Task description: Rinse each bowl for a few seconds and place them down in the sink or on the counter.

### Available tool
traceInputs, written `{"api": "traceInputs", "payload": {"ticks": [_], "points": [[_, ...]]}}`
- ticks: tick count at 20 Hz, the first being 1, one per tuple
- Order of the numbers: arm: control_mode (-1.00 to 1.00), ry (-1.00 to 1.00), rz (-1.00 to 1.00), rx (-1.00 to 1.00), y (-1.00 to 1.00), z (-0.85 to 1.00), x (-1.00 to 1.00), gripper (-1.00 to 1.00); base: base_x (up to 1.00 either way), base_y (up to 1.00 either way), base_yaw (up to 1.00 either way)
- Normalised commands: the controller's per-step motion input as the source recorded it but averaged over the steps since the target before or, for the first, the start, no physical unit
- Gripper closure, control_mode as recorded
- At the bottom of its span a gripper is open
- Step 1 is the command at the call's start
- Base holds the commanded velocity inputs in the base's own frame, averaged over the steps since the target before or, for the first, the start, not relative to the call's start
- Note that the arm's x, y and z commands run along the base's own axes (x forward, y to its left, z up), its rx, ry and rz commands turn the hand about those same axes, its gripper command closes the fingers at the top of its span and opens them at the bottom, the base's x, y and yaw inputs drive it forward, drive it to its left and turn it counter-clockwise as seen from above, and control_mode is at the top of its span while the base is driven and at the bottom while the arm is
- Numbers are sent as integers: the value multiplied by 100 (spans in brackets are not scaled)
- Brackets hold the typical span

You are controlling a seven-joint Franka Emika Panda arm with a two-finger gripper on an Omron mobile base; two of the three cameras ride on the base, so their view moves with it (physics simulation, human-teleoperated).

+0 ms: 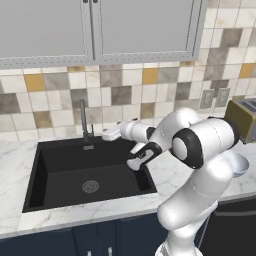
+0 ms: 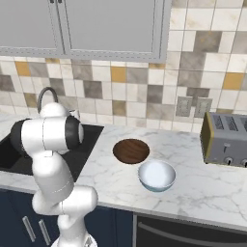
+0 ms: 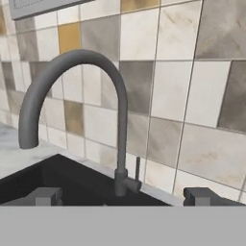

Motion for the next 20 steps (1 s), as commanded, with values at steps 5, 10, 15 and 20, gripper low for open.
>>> {"api": "traceInputs", "payload": {"ticks": [5, 10, 15, 20], "points": [[-100, 0, 0, 0, 20, -22, 24, -100, 0, 0, 0], [-100, 0, 1, 2, 14, -31, 22, -100, 0, 0, 0], [-100, -3, 2, 3, 1, -31, 23, -100, 0, 0, 0], [-100, -5, 4, 5, -3, -28, 27, -100, 0, 0, 0]]}}
